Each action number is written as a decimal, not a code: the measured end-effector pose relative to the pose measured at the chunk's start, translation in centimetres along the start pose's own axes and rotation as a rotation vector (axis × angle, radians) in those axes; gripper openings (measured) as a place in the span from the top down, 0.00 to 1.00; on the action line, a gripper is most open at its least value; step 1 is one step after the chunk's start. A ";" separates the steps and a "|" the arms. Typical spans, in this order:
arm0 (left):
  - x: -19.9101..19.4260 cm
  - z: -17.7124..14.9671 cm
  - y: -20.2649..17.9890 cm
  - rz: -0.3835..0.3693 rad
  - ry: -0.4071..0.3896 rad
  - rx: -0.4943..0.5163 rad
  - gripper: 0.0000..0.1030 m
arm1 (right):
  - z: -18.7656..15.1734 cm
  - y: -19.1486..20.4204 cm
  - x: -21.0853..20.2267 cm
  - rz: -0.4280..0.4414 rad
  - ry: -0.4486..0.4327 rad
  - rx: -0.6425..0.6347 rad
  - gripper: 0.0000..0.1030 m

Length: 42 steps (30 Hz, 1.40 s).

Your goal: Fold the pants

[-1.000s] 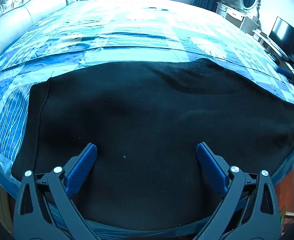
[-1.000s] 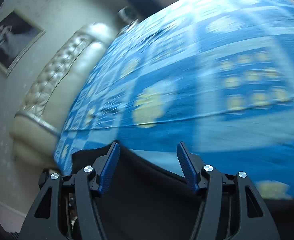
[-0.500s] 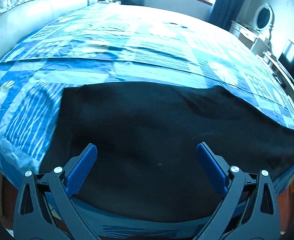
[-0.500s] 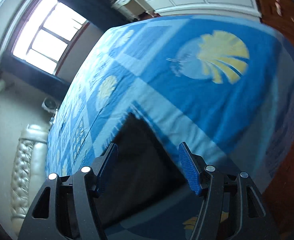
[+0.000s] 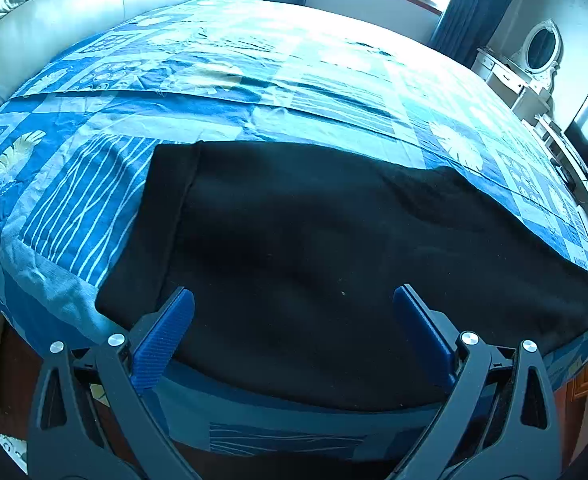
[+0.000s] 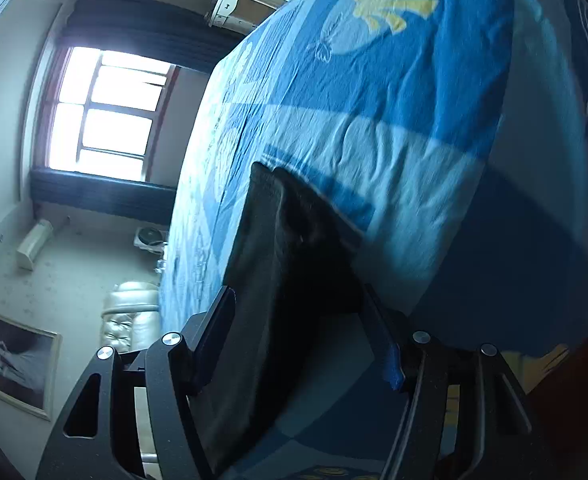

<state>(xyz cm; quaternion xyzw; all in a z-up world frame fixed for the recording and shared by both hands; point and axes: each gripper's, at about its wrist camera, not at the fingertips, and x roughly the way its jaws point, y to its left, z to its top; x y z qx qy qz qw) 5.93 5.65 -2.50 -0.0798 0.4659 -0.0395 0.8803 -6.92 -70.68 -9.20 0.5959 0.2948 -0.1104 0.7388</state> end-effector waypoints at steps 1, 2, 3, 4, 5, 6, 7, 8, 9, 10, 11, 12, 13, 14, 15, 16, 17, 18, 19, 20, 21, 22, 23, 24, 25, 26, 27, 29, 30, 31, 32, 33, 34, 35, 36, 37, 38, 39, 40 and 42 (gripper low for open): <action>-0.1 0.0 -0.1 -0.003 0.001 -0.002 0.03 | -0.3 0.0 -0.2 -0.012 -0.023 0.010 0.39; -0.3 -0.1 -0.1 -0.007 -0.003 -0.006 0.03 | -0.7 -0.1 -0.7 -0.025 -0.056 0.016 0.39; -0.5 -0.1 -0.1 -0.011 -0.006 -0.008 0.03 | -1.3 -0.1 -1.4 -0.043 -0.094 0.018 0.39; -0.6 -0.2 -0.1 -0.016 -0.008 -0.010 0.03 | -1.7 -0.1 -1.7 -0.048 -0.109 0.021 0.39; -0.8 -0.2 -0.2 -0.018 -0.008 -0.007 0.03 | -2.2 -0.3 -2.1 -0.067 -0.125 0.034 0.39; -0.8 -0.3 -0.2 -0.018 -0.009 -0.004 0.03 | -2.8 -0.5 -2.3 -0.078 -0.142 0.059 0.39; -0.8 -0.3 -0.2 -0.019 -0.009 -0.003 0.03 | -3.1 -0.6 -2.2 -0.051 -0.137 0.070 0.39; -0.7 -0.4 -0.3 -0.019 -0.005 -0.002 0.03 | -3.3 -0.5 -1.6 -0.019 -0.110 0.072 0.39; -0.5 -0.4 -0.3 -0.020 0.000 -0.003 0.03 | -3.4 -0.4 -1.4 -0.016 -0.099 0.065 0.39; -0.3 -0.5 -0.3 -0.023 0.008 -0.006 0.03 | -3.1 -0.1 -1.0 -0.021 -0.105 0.054 0.39; -0.3 -0.5 -0.4 -0.023 0.013 -0.009 0.03 | -2.8 0.1 -0.8 -0.015 -0.115 0.046 0.39; -0.2 -0.6 -0.4 -0.025 0.017 -0.012 0.03 | -2.3 0.2 -0.5 0.000 -0.126 0.042 0.39; -0.3 -0.6 -0.5 -0.028 0.018 -0.013 0.03 | -1.7 0.0 -0.3 0.000 -0.133 0.050 0.39; -0.4 -0.7 -0.6 -0.031 0.016 -0.012 0.03 | -1.2 -0.4 0.0 -0.002 -0.137 0.072 0.39; -0.5 -0.7 -0.7 -0.032 0.013 -0.009 0.03 | -0.7 -1.3 0.6 0.022 -0.140 0.122 0.39; -0.6 -0.7 -0.8 -0.032 0.009 -0.006 0.03 | -0.6 -2.0 0.6 0.041 -0.146 0.152 0.39; -0.6 -0.7 -0.9 -0.031 0.008 -0.003 0.03 | -0.5 -2.3 0.8 0.043 -0.155 0.179 0.47; -0.6 -0.8 -1.0 -0.032 0.009 -0.002 0.03 | -0.2 -2.2 0.7 0.017 -0.156 0.170 0.59; -0.5 -0.8 -1.0 -0.034 0.012 -0.002 0.03 | -0.2 -1.8 0.9 -0.012 -0.147 0.135 0.66; -0.5 -0.9 -1.1 -0.034 0.016 -0.002 0.03 | -0.2 -1.3 1.1 -0.028 -0.134 0.107 0.80; -0.4 -0.9 -1.1 -0.033 0.020 -0.003 0.03 | -0.4 -0.6 1.3 -0.038 -0.125 0.088 0.83; -0.3 -1.0 -1.2 -0.034 0.024 -0.002 0.03 | -0.7 0.2 1.3 -0.035 -0.125 0.079 0.83; -0.4 -1.1 -1.2 -0.034 0.027 -0.002 0.03 | -0.9 0.9 0.9 -0.025 -0.127 0.069 0.84; -0.4 -1.1 -1.3 -0.033 0.028 -0.003 0.03 | -1.3 2.0 0.4 -0.014 -0.130 0.046 0.84; -0.5 -1.2 -1.3 -0.034 0.031 -0.006 0.03 | -1.6 3.3 -0.2 -0.006 -0.132 0.015 0.84; -0.7 -1.2 -1.3 -0.037 0.030 -0.009 0.03 | -2.0 4.7 -0.7 0.010 -0.131 -0.017 0.84; -1.0 -1.2 -1.3 -0.043 0.025 -0.011 0.03 | -2.2 5.9 -1.1 0.028 -0.129 -0.042 0.84; -1.5 -1.3 -1.4 -0.044 0.016 -0.003 0.03 | -3.2 8.7 -1.6 0.067 -0.117 -0.100 0.84; -1.6 -1.3 -1.5 -0.042 0.013 0.001 0.03 | -4.2 10.8 -1.5 0.086 -0.101 -0.143 0.84; -1.8 -1.3 -1.5 -0.040 0.009 0.006 0.03 | -4.7 11.7 -1.6 0.095 -0.094 -0.171 0.84; -2.0 -1.3 -1.6 -0.041 0.004 0.010 0.03 | -5.6 13.0 -1.5 0.102 -0.085 -0.204 0.84; -2.1 -1.3 -1.6 -0.043 0.003 0.010 0.03 | -6.8 14.7 -1.2 0.113 -0.074 -0.244 0.84; -2.1 -1.3 -1.6 -0.046 0.003 0.008 0.03 | -7.8 15.7 -1.0 0.125 -0.059 -0.272 0.84; -2.1 -1.3 -1.7 -0.052 0.004 0.004 0.03 | -9.1 17.1 -0.5 0.135 -0.039 -0.302 0.84; -2.1 -1.3 -1.7 -0.056 0.005 0.004 0.03 | -9.6 17.6 -0.2 0.143 -0.028 -0.322 0.84; -2.0 -1.3 -1.9 -0.056 0.006 0.009 0.03 | -10.3 18.7 0.6 0.147 -0.009 -0.351 0.84; -2.0 -1.4 -2.1 -0.054 0.005 0.020 0.03 | -11.3 19.9 1.6 0.145 0.012 -0.385 0.84; -1.9 -1.5 -2.3 -0.049 0.004 0.032 0.03 | -12.7 21.0 2.7 0.135 0.033 -0.426 0.84; -1.9 -1.5 -2.6 -0.046 0.003 0.044 0.03 | -13.9 22.0 3.8 0.128 0.054 -0.455 0.84; -1.8 -1.6 -3.0 -0.043 0.000 0.064 0.03 | -16.5 23.4 6.3 0.111 0.105 -0.519 0.84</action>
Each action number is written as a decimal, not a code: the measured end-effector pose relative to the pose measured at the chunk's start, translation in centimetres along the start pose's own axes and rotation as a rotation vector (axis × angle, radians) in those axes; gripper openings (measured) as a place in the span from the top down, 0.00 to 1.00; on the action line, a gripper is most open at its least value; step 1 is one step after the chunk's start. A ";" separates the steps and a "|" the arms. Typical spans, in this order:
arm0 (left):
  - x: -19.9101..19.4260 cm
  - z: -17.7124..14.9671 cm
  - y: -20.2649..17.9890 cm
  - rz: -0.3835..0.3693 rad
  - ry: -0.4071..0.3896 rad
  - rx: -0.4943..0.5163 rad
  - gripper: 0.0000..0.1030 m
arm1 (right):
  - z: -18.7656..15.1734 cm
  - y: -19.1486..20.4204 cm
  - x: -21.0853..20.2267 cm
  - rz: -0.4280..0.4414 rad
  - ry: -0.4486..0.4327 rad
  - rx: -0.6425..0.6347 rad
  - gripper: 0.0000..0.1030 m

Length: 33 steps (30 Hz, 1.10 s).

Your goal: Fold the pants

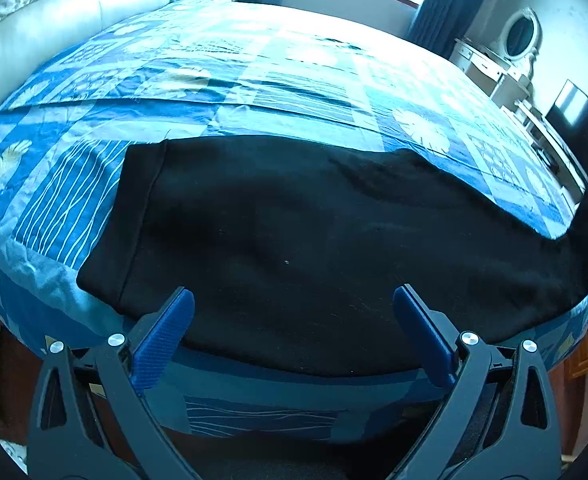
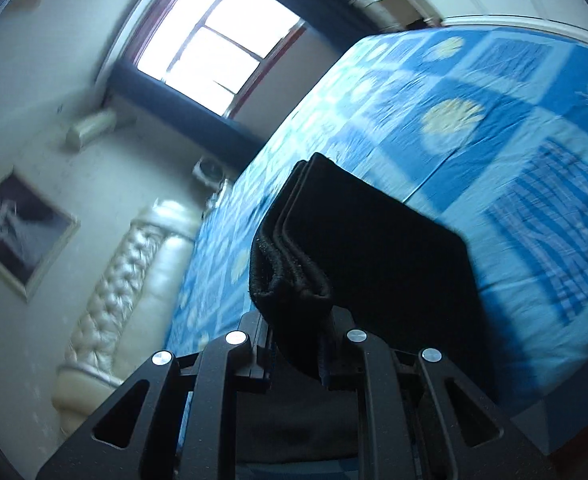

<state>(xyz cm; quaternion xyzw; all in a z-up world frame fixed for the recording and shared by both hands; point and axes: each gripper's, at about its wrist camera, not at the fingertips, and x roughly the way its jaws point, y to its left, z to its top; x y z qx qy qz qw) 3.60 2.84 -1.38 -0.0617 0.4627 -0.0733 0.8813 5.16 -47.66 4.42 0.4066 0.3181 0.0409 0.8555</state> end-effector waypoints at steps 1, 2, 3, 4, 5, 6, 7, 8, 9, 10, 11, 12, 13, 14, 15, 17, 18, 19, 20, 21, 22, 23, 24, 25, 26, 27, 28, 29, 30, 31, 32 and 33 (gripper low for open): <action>0.0 0.0 -0.2 -0.001 -0.002 0.006 0.03 | -0.8 0.7 1.4 -0.006 0.027 -0.023 0.84; 0.0 0.0 -0.3 -0.002 -0.002 0.009 0.03 | -1.4 1.1 2.6 -0.008 0.050 -0.034 0.84; 0.1 -0.1 -0.4 -0.003 -0.001 0.012 0.03 | -2.3 1.7 4.2 -0.014 0.079 -0.049 0.84; 0.2 -0.1 -0.4 -0.002 0.000 0.013 0.03 | -3.3 2.2 5.5 -0.025 0.104 -0.070 0.84; 0.3 -0.1 -0.4 -0.002 0.004 0.013 0.03 | -4.3 2.7 6.6 -0.036 0.128 -0.088 0.84; 0.3 -0.1 -0.4 -0.003 0.006 0.012 0.03 | -5.1 3.0 7.3 -0.043 0.147 -0.102 0.84; 0.4 -0.1 -0.4 -0.004 0.007 0.008 0.03 | -5.9 3.3 8.3 -0.051 0.167 -0.117 0.84; 0.4 -0.1 -0.3 -0.004 0.007 0.006 0.03 | -6.6 3.6 8.9 -0.058 0.183 -0.127 0.84; 0.3 -0.1 -0.3 -0.005 0.005 0.005 0.03 | -7.3 3.7 9.7 -0.068 0.203 -0.138 0.84; 0.3 -0.1 -0.3 -0.004 0.002 0.004 0.03 | -8.0 3.9 10.3 -0.076 0.219 -0.148 0.84; 0.3 0.0 -0.2 -0.004 0.002 0.003 0.03 | -8.4 3.9 11.1 -0.086 0.234 -0.159 0.84; 0.3 0.0 -0.2 -0.005 0.002 0.001 0.03 | -9.2 4.1 11.7 -0.099 0.252 -0.178 0.84; 0.3 0.0 -0.2 -0.007 0.003 0.000 0.03 | -9.7 4.2 12.3 -0.112 0.266 -0.197 0.84; 0.4 0.0 -0.2 -0.007 0.004 0.000 0.03 | -10.5 4.4 12.9 -0.134 0.283 -0.228 0.84; 0.4 -0.1 -0.2 -0.007 0.005 0.000 0.03 | -10.9 4.8 13.2 -0.150 0.292 -0.252 0.84; 0.4 -0.1 -0.3 -0.009 0.006 0.002 0.03 | -11.9 5.3 13.7 -0.179 0.312 -0.304 0.84; 0.4 -0.1 -0.3 -0.009 0.005 0.003 0.03 | -12.5 5.6 13.9 -0.193 0.324 -0.331 0.84; 0.5 -0.1 -0.3 -0.008 0.005 0.005 0.03 | -13.0 5.9 14.2 -0.201 0.332 -0.350 0.84; 0.5 -0.1 -0.4 -0.008 0.005 0.006 0.03 | -13.4 6.1 14.3 -0.209 0.340 -0.370 0.84; 0.5 -0.1 -0.4 -0.009 0.007 0.007 0.03 | -13.9 6.3 14.3 -0.221 0.347 -0.400 0.84; 0.5 -0.1 -0.4 -0.009 0.008 0.006 0.03 | -14.3 6.6 14.4 -0.231 0.352 -0.427 0.84; 0.6 -0.1 -0.4 -0.009 0.010 0.006 0.03 | -14.6 6.8 14.5 -0.242 0.359 -0.452 0.84; 0.6 -0.2 -0.4 -0.010 0.011 0.005 0.03 | -14.9 6.9 14.6 -0.249 0.368 -0.469 0.84; 0.7 -0.2 -0.4 -0.010 0.013 0.006 0.03 | -15.3 7.0 14.8 -0.254 0.375 -0.484 0.82; 0.7 -0.2 -0.5 -0.011 0.014 0.007 0.03 | -15.5 7.2 14.8 -0.257 0.378 -0.498 0.79; 0.7 -0.2 -0.5 -0.011 0.014 0.008 0.03 | -15.8 7.4 14.8 -0.261 0.383 -0.515 0.76; 0.7 -0.2 -0.5 -0.010 0.013 0.010 0.03 | -15.9 7.5 14.9 -0.266 0.387 -0.530 0.75; 0.7 -0.2 -0.5 -0.011 0.013 0.010 0.03 | -16.1 7.7 14.9 -0.265 0.391 -0.541 0.71; 0.7 -0.2 -0.5 -0.011 0.014 0.009 0.03 | -16.2 7.8 14.9 -0.259 0.395 -0.544 0.66; 0.7 -0.2 -0.5 -0.011 0.015 0.008 0.03 | -16.4 7.9 14.9 -0.253 0.399 -0.545 0.64; 0.7 -0.2 -0.5 -0.010 0.016 0.007 0.03 | -16.5 8.0 14.8 -0.243 0.404 -0.544 0.59; 0.8 -0.2 -0.5 -0.010 0.017 0.006 0.03 | -16.7 8.2 14.8 -0.230 0.412 -0.543 0.56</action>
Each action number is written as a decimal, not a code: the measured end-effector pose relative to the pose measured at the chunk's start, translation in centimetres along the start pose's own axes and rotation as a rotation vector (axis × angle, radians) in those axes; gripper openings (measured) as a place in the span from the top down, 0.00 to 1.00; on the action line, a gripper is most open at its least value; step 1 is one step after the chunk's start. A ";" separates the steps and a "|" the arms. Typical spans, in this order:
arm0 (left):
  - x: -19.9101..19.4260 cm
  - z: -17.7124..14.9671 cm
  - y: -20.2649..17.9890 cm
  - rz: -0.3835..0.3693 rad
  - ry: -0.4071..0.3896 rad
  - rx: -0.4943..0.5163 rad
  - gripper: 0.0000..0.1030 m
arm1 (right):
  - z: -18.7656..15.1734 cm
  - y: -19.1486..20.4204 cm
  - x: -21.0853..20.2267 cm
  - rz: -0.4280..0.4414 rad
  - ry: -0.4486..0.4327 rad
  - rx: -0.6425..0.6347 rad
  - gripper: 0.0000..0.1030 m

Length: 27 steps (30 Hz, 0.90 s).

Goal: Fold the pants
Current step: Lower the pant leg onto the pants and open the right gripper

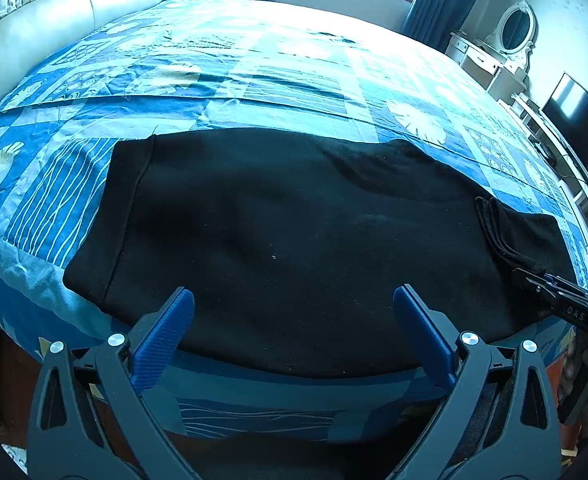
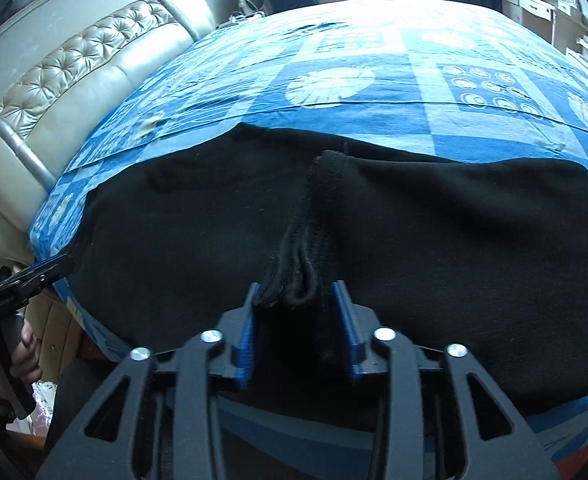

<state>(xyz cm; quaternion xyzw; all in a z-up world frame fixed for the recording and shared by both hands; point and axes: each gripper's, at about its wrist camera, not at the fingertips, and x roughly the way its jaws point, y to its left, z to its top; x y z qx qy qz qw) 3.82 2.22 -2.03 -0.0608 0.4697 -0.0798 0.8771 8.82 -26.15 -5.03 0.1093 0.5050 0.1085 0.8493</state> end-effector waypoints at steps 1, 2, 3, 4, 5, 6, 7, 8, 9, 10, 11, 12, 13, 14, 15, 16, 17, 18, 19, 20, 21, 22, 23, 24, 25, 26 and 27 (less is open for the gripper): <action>0.0 0.0 0.0 0.000 0.002 -0.002 0.03 | -0.1 0.2 0.1 0.012 0.004 -0.003 0.56; 0.1 0.0 0.1 -0.001 0.002 -0.003 0.03 | -0.2 0.5 0.1 0.031 0.008 -0.006 0.54; 0.1 0.0 0.1 -0.001 0.003 -0.004 0.03 | -0.3 0.8 0.1 0.038 0.011 -0.012 0.48; 0.1 0.0 0.1 -0.001 0.003 -0.005 0.03 | -0.4 1.0 0.2 0.041 0.013 -0.018 0.46; 0.1 0.0 0.2 -0.001 0.005 -0.007 0.03 | -0.5 1.2 0.2 0.043 0.014 -0.025 0.44; 0.2 0.0 0.2 -0.002 0.006 -0.009 0.03 | -0.5 1.4 0.2 0.049 0.014 -0.025 0.43; 0.2 0.0 0.3 -0.003 0.007 -0.010 0.03 | -0.6 1.4 0.3 0.056 0.014 -0.020 0.42; 0.2 0.0 0.4 -0.004 0.008 -0.012 0.03 | -0.6 1.4 0.3 0.064 0.014 -0.012 0.41; 0.2 0.0 0.4 -0.005 0.008 -0.014 0.03 | -0.7 1.4 0.4 0.077 0.016 -0.001 0.39; 0.2 0.0 0.5 -0.007 0.008 -0.015 0.03 | -0.7 1.2 0.5 0.091 0.023 0.011 0.38; 0.3 0.0 0.5 -0.008 0.009 -0.016 0.03 | -0.8 0.9 0.8 0.104 0.033 0.027 0.38; 0.3 0.0 0.5 -0.009 0.010 -0.016 0.03 | -0.9 0.6 1.0 0.120 0.040 0.046 0.38; 0.4 0.0 0.5 -0.009 0.012 -0.016 0.03 | -1.0 0.1 1.3 0.145 0.043 0.078 0.38; 0.4 0.0 0.6 -0.008 0.012 -0.015 0.03 | -1.1 -0.5 1.5 0.173 0.041 0.109 0.38; 0.4 0.1 0.6 -0.007 0.012 -0.014 0.03 | -1.2 -1.1 1.6 0.206 0.039 0.141 0.38; 0.4 0.1 0.6 -0.006 0.011 -0.014 0.03 | -1.1 -1.4 1.6 0.228 0.040 0.157 0.37; 0.4 0.1 0.6 -0.006 0.010 -0.015 0.03 | -1.1 -1.6 1.6 0.246 0.043 0.166 0.35; 0.3 0.1 0.7 -0.007 0.008 -0.018 0.03 | -1.0 -1.6 1.5 0.261 0.043 0.168 0.34; 0.3 0.1 0.8 -0.008 0.008 -0.019 0.03 | -1.0 -1.5 1.3 0.264 0.037 0.167 0.34; 0.2 0.2 0.9 -0.009 0.006 -0.021 0.03 | -1.0 -1.4 1.2 0.264 0.031 0.165 0.34; 0.1 0.2 1.1 -0.008 0.004 -0.022 0.03 | -0.9 -1.3 0.7 0.266 0.018 0.166 0.34; 0.0 0.3 1.3 -0.010 0.002 -0.023 0.03 | -0.7 -1.2 0.3 0.279 0.011 0.172 0.33; -0.4 0.5 1.7 -0.015 -0.006 -0.026 0.03 | -0.6 -1.1 0.0 0.293 0.008 0.177 0.33; -0.7 0.7 2.0 -0.017 -0.014 -0.029 0.03 | -0.4 -0.9 -0.5 0.312 -0.003 0.180 0.33; -1.1 1.1 2.5 -0.019 -0.026 -0.035 0.03 | -0.2 -0.8 -1.1 0.325 -0.018 0.178 0.33; -1.7 1.6 3.3 -0.024 -0.046 -0.046 0.03 | 0.0 -0.7 -1.7 0.332 -0.032 0.176 0.33; -2.2 2.1 4.4 -0.031 -0.067 -0.062 0.03 | 0.1 -0.4 -2.4 0.347 -0.048 0.169 0.33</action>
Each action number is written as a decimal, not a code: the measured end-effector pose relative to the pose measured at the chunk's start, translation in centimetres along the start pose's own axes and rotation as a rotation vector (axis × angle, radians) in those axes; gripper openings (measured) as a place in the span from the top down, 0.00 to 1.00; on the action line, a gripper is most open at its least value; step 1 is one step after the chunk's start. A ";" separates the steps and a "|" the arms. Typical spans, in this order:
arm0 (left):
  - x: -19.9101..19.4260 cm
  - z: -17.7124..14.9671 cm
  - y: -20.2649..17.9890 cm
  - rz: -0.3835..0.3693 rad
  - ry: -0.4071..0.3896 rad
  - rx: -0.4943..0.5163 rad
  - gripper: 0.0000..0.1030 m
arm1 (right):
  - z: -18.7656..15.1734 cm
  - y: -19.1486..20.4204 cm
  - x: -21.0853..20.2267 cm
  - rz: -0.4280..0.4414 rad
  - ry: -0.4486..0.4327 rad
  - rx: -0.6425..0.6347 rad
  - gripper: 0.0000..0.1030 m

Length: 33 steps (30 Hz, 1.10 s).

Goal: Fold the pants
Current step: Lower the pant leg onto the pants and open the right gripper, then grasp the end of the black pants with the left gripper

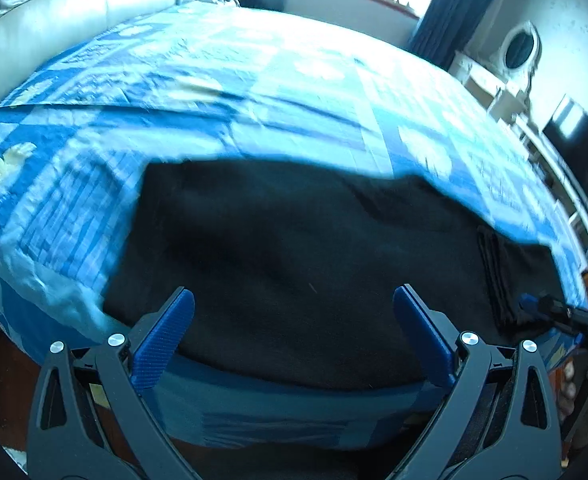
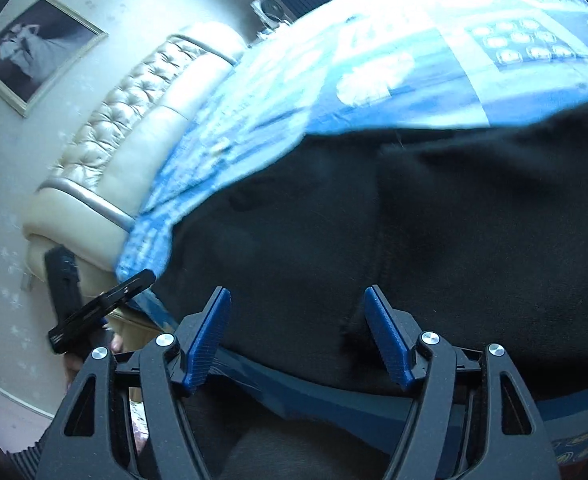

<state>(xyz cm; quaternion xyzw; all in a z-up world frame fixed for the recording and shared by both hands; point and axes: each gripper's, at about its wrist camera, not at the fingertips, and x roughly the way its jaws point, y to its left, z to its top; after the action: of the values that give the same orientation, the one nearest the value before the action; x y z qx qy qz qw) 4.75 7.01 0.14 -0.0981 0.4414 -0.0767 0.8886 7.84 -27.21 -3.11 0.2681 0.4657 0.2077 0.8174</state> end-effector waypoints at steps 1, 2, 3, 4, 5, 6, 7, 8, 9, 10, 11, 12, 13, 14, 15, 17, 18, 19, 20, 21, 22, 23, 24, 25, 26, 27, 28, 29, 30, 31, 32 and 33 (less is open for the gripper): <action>-0.4 0.7 1.2 -0.002 -0.017 -0.022 0.03 | 0.0 0.2 -0.2 0.011 -0.005 -0.002 0.33; -0.6 1.3 2.4 -0.003 -0.028 -0.043 0.03 | 0.0 0.4 -0.5 0.023 -0.008 0.000 0.32; -0.6 1.7 3.4 -0.007 -0.031 -0.056 0.03 | -0.1 0.5 -0.6 0.034 -0.008 0.008 0.31; -0.4 2.5 4.9 -0.014 -0.028 -0.069 0.03 | -0.3 0.5 -0.7 0.045 -0.006 0.018 0.31; -0.2 3.0 5.8 -0.018 -0.024 -0.072 0.03 | -0.4 0.5 -0.6 0.054 -0.003 0.027 0.31; 0.4 3.9 7.1 -0.024 -0.018 -0.068 0.03 | -0.6 0.5 -0.5 0.058 0.003 0.035 0.31; 0.9 4.6 8.0 -0.033 -0.010 -0.059 0.03 | -0.7 0.5 -0.4 0.057 0.007 0.037 0.31; 1.4 5.2 8.7 -0.048 -0.002 -0.053 0.04 | -0.9 0.7 -0.2 0.057 0.014 0.038 0.31; 2.1 5.9 9.3 -0.082 0.012 -0.045 0.04 | -0.9 0.8 -0.1 0.059 0.018 0.039 0.31; 2.7 6.6 9.8 -0.115 0.026 -0.036 0.04 | -0.9 0.8 0.1 0.062 0.022 0.041 0.31; 3.7 7.4 10.3 -0.142 0.041 -0.025 0.04 | -0.9 0.9 0.3 0.067 0.024 0.042 0.31; 4.7 8.2 10.7 -0.156 0.050 -0.013 0.04 | -1.0 0.9 0.5 0.071 0.028 0.043 0.31; 5.7 8.9 11.0 -0.162 0.056 -0.002 0.04 | -1.1 1.0 0.7 0.073 0.033 0.043 0.31; 6.6 9.4 11.3 -0.168 0.060 0.003 0.04 | -1.2 1.1 1.1 0.069 0.043 0.041 0.31; 7.5 9.9 11.6 -0.178 0.066 0.000 0.04 | -1.4 1.1 1.3 0.066 0.049 0.039 0.31; 9.3 10.6 12.6 -0.205 0.088 -0.020 0.04 | -1.6 0.9 1.9 0.054 0.064 0.038 0.31; 10.4 10.8 13.2 -0.245 0.114 -0.041 0.04 | -1.7 0.8 2.1 0.048 0.072 0.040 0.31; 11.0 10.8 13.8 -0.284 0.138 -0.060 0.04 | -2.0 0.6 2.3 0.041 0.079 0.041 0.31; 11.9 10.6 14.4 -0.352 0.178 -0.092 0.04 | -2.1 0.5 2.5 0.035 0.086 0.042 0.31; 12.6 10.2 14.8 -0.420 0.215 -0.122 0.04 | -2.2 0.4 2.7 0.031 0.091 0.044 0.31; 12.7 9.9 14.9 -0.455 0.228 -0.133 0.04 | -2.3 0.2 2.8 0.032 0.094 0.049 0.31; 12.5 9.5 15.0 -0.496 0.226 -0.131 0.04 | -2.3 0.1 2.9 0.038 0.100 0.057 0.31; 12.2 9.0 14.9 -0.519 0.226 -0.133 0.04 | -2.4 0.0 3.1 0.044 0.107 0.067 0.31; 12.0 8.5 15.1 -0.545 0.229 -0.141 0.04 | -2.4 -0.1 3.3 0.046 0.110 0.072 0.31; 11.7 7.8 15.3 -0.574 0.228 -0.157 0.05 | -2.5 -0.1 3.5 0.051 0.116 0.075 0.31; 11.4 7.3 15.4 -0.587 0.226 -0.167 0.05 | -2.5 -0.1 3.6 0.053 0.120 0.075 0.31; 11.0 6.7 15.6 -0.614 0.225 -0.182 0.06 | -2.5 0.0 3.7 0.053 0.124 0.070 0.31; 10.7 6.3 15.6 -0.631 0.227 -0.190 0.06 | -2.5 0.1 3.8 0.053 0.126 0.067 0.31; 10.4 5.8 15.5 -0.643 0.234 -0.193 0.06 | -2.5 0.2 3.7 0.058 0.128 0.065 0.31; 10.3 5.4 15.3 -0.644 0.241 -0.190 0.06 | -2.5 0.3 3.7 0.062 0.130 0.065 0.31; 10.0 4.8 14.9 -0.644 0.255 -0.178 0.06 | -2.5 0.4 3.8 0.064 0.132 0.064 0.31; 9.6 4.3 14.5 -0.648 0.264 -0.168 0.06 | -2.6 0.4 3.8 0.063 0.133 0.065 0.30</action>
<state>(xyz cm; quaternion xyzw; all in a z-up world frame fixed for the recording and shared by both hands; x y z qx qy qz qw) 14.68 19.32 -8.23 -0.2950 0.5030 -0.3297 0.7425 7.37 -24.03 -6.43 0.2947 0.5170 0.2353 0.7685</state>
